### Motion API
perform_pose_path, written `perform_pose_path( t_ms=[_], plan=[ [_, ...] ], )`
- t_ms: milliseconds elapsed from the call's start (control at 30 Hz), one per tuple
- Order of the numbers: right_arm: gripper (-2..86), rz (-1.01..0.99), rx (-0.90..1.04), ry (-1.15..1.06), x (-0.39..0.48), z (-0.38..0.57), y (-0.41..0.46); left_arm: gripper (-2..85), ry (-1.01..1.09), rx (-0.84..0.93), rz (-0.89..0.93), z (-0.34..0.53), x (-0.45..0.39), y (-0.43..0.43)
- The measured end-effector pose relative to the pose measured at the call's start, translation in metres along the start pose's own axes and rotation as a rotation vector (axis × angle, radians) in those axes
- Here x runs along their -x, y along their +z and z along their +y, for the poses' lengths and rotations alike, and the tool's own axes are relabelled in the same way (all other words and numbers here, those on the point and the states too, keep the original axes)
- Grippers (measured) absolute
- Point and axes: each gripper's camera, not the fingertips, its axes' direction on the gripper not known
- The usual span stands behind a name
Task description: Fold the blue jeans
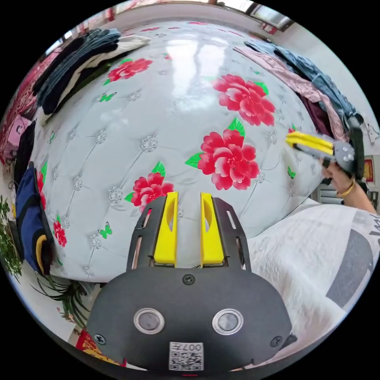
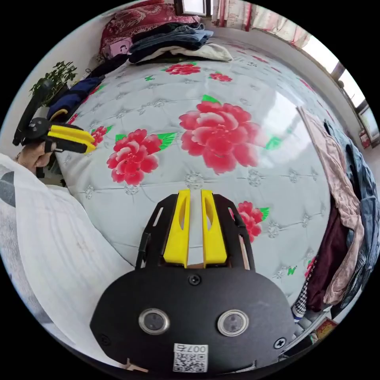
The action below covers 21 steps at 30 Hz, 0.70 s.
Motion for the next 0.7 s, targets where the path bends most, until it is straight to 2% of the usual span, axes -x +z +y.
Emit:
perform_pose_path(
  t_ms=[167,300,500,567,700],
  plan=[
    [8.4,0.345,-0.117,0.311,-0.182,0.032,-0.090,3.6,0.123,-0.004,-0.162,0.005,-0.065,0.043],
    [9.8,0.602,-0.063,0.457,-0.316,0.049,-0.155,0.6,0.119,0.023,-0.236,0.003,-0.090,0.066],
    [10.3,0.720,0.075,0.566,-0.428,0.061,-0.177,-0.8,0.006,0.053,-0.307,0.000,-0.107,0.092],
    [9.8,0.680,0.129,0.611,-0.452,0.067,-0.166,-0.9,-0.072,0.032,-0.270,0.004,-0.099,0.094],
    [5.2,0.591,0.087,0.599,-0.454,0.067,-0.171,-0.7,-0.188,0.010,-0.200,0.010,-0.080,0.094]
  ],
)
